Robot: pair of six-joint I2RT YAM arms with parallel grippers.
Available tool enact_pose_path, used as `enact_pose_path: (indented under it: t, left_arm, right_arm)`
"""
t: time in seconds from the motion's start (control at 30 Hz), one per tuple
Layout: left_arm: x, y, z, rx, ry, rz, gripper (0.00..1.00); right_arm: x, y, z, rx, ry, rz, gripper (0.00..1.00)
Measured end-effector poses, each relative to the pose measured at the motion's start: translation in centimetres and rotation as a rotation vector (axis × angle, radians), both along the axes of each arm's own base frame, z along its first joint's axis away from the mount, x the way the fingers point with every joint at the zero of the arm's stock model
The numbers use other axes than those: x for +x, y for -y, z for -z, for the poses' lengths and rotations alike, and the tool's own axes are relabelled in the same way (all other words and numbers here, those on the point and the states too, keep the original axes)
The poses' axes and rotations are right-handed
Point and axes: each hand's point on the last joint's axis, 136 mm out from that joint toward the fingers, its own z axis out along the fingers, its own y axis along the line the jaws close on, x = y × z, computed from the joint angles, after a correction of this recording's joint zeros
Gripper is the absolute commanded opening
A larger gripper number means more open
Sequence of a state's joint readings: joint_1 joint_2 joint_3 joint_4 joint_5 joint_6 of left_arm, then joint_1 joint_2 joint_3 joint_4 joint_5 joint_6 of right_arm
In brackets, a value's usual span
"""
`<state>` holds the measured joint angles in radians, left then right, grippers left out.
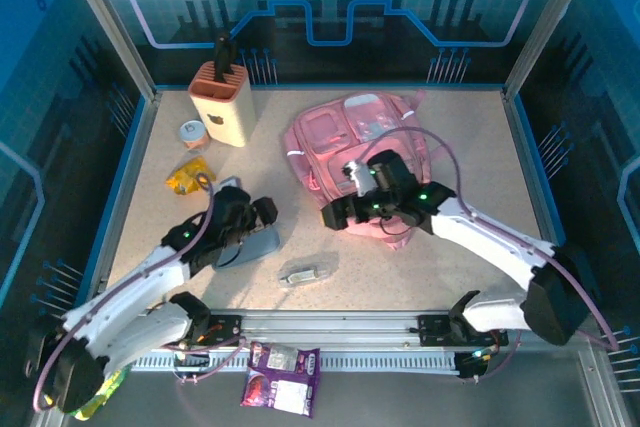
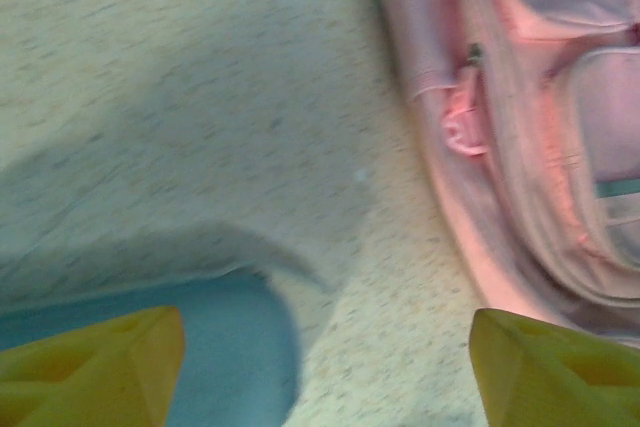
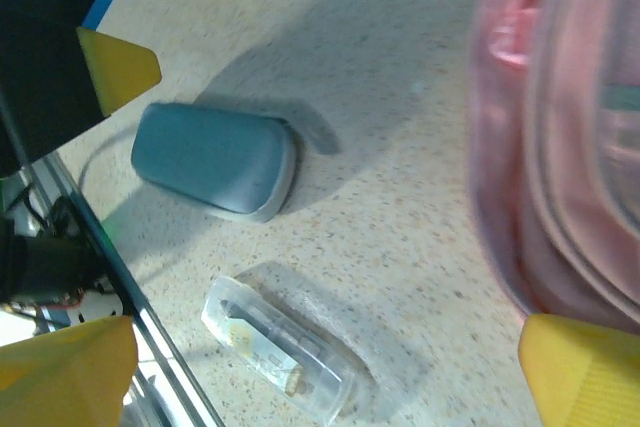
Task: Pack the student bag
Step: Pick up the glasses case from the bottom-left of the table.
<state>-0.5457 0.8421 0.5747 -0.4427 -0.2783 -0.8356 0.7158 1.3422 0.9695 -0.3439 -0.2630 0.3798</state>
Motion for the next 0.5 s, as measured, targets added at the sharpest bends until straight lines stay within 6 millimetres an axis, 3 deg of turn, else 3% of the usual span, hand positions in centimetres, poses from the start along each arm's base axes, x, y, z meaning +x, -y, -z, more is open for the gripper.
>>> enact_pose_path:
  t: [0.3,0.5]
  left_arm:
    - [-5.4,-4.1,3.3,0.015,-0.146,-0.139,0.99]
    - [-7.3,-5.3,6.0,0.014,-0.243,-0.224,0.99]
  right_arm:
    - [-0.4,-7.8,4.0,-0.086,0.060,-0.258,1.00]
    - [0.2,-11.1,6.5,-0.103,0.041,-0.321,1.00]
